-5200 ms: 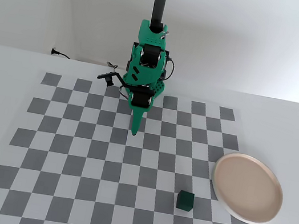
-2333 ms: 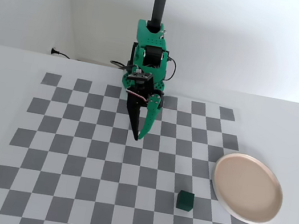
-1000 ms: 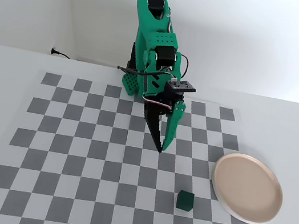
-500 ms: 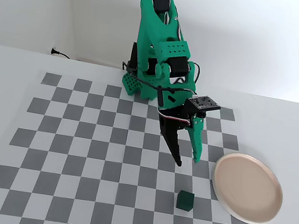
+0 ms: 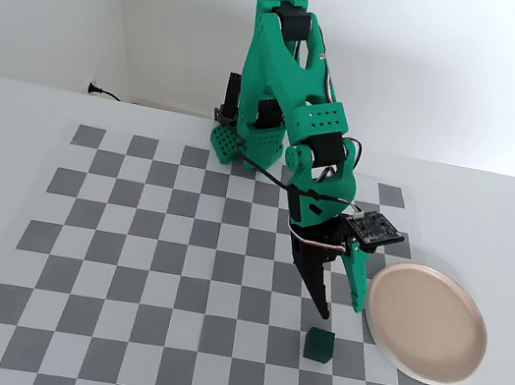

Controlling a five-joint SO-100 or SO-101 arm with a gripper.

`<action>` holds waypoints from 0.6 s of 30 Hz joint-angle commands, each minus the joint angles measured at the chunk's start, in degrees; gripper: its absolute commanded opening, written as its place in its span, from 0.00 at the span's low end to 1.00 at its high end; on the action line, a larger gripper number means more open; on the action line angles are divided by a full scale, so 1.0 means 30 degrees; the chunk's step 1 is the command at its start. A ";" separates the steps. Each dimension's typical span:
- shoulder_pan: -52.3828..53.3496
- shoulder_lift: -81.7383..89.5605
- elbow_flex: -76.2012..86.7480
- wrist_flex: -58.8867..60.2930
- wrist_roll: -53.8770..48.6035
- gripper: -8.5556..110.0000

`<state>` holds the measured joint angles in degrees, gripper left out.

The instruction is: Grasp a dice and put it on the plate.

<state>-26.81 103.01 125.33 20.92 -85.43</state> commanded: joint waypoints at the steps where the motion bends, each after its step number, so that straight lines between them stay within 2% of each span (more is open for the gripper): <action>1: -0.0117 -0.1084 -0.2607 -0.0879 0.0264 0.19; 8: 0.0439 -0.3486 -0.3984 -0.1025 0.0352 0.20; 18: 0.1582 -0.3662 -0.4014 -0.0762 0.0264 0.23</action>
<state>-22.85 90.18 118.83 18.98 -84.64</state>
